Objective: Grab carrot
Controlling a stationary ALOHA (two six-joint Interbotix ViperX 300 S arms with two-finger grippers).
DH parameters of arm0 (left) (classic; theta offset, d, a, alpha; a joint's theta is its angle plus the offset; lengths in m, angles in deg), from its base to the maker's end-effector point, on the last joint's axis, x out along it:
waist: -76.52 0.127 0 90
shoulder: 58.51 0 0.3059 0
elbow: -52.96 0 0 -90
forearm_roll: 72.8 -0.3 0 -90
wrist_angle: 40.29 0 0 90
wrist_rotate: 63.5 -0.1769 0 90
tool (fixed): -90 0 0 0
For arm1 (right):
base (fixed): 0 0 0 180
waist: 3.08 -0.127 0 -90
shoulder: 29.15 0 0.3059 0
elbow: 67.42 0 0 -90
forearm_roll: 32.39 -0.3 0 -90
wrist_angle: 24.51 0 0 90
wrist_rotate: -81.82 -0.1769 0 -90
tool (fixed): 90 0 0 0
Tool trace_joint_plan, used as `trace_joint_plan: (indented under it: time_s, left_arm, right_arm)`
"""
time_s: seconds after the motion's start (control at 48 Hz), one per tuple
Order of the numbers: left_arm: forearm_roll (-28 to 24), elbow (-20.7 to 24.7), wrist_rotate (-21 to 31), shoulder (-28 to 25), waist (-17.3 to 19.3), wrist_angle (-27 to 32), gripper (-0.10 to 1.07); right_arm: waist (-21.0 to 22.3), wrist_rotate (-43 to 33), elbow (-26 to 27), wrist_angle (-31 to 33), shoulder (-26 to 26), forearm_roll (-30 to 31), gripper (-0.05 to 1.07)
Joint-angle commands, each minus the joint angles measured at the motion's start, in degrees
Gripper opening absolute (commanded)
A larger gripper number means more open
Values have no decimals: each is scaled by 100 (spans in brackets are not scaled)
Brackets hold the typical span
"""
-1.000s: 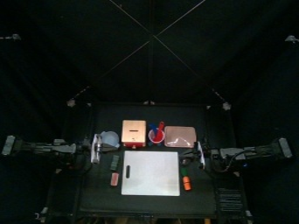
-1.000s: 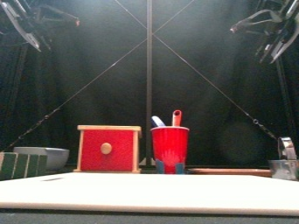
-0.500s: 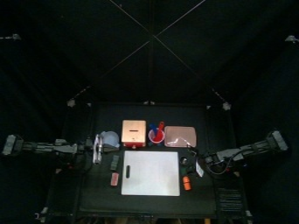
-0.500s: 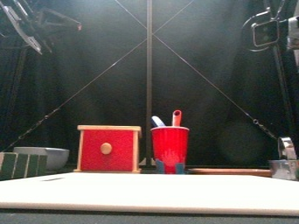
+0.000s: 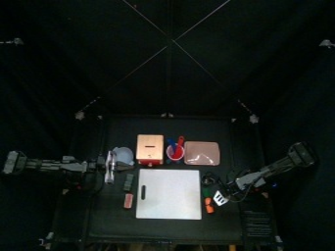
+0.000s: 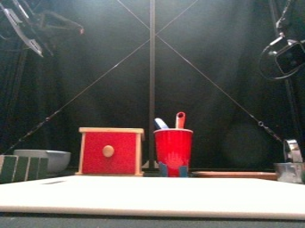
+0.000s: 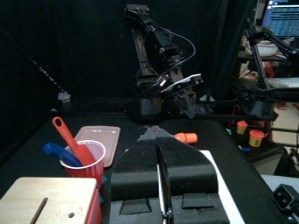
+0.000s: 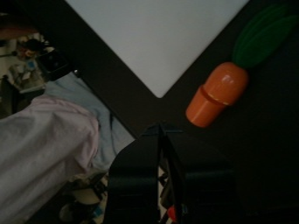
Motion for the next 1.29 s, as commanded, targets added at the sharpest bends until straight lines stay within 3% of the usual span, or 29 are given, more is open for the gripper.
trace_joint_plan:
  time_s: [0.0, 0.375, 0.5, 0.708, 0.938, 1.271]
  left_arm:
    - [0, 62, -9, -18, 62, -62, -3]
    - [0, 9, 0, -18, 123, -62, -3]
    - [0, 0, 0, -18, 158, -62, -3]
    - [0, 0, -9, -18, 202, -62, -3]
    - [0, -35, -9, -18, 229, -62, -3]
    - [0, -70, -9, -18, 229, -62, -3]
  right_arm:
    - [-35, -237, 105, -9, -158, 229, 42]
    - [-475, -1767, 202, 492, -703, 527, 91]
    - [-624, -2232, 343, 562, -958, 853, 100]
    - [-703, -3006, 659, 800, -1661, 1459, 101]
    - [-896, -3498, 853, 888, -2259, 1477, 101]
    - [-1002, -3867, 1002, 879, -2689, 1547, 100]
